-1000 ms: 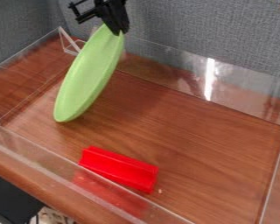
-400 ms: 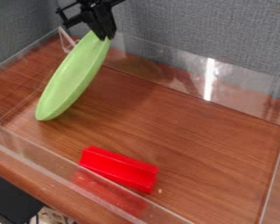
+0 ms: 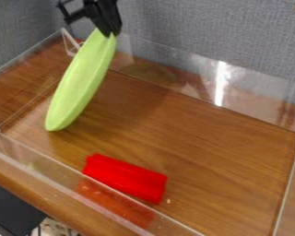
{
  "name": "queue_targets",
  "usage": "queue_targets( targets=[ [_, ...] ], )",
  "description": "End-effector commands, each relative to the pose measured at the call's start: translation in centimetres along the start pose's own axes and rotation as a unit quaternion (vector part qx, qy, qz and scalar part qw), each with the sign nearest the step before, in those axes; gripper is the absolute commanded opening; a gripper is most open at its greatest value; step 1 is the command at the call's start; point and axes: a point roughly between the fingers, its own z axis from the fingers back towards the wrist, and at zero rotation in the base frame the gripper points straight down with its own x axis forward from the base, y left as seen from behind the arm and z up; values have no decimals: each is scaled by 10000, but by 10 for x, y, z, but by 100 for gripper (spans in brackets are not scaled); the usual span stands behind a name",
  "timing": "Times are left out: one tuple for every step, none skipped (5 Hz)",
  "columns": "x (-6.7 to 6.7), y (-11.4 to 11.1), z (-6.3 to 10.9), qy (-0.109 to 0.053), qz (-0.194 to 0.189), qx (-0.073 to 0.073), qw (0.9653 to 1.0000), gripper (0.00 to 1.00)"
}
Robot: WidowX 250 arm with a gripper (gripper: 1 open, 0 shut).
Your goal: Move the red object from the green plate to the table
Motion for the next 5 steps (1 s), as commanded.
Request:
queue_targets(
  targets=[
    [-8, -19, 14, -442, -139, -67, 9989, 0],
    [-4, -22, 12, -494, -85, -81, 9987, 0],
    [0, -25, 11, -548, -33, -95, 9984, 0],
    [5, -27, 9, -598, 34, -106, 9981, 0],
    [7, -30, 5, -673, 136, -119, 9976, 0]
  ],
)
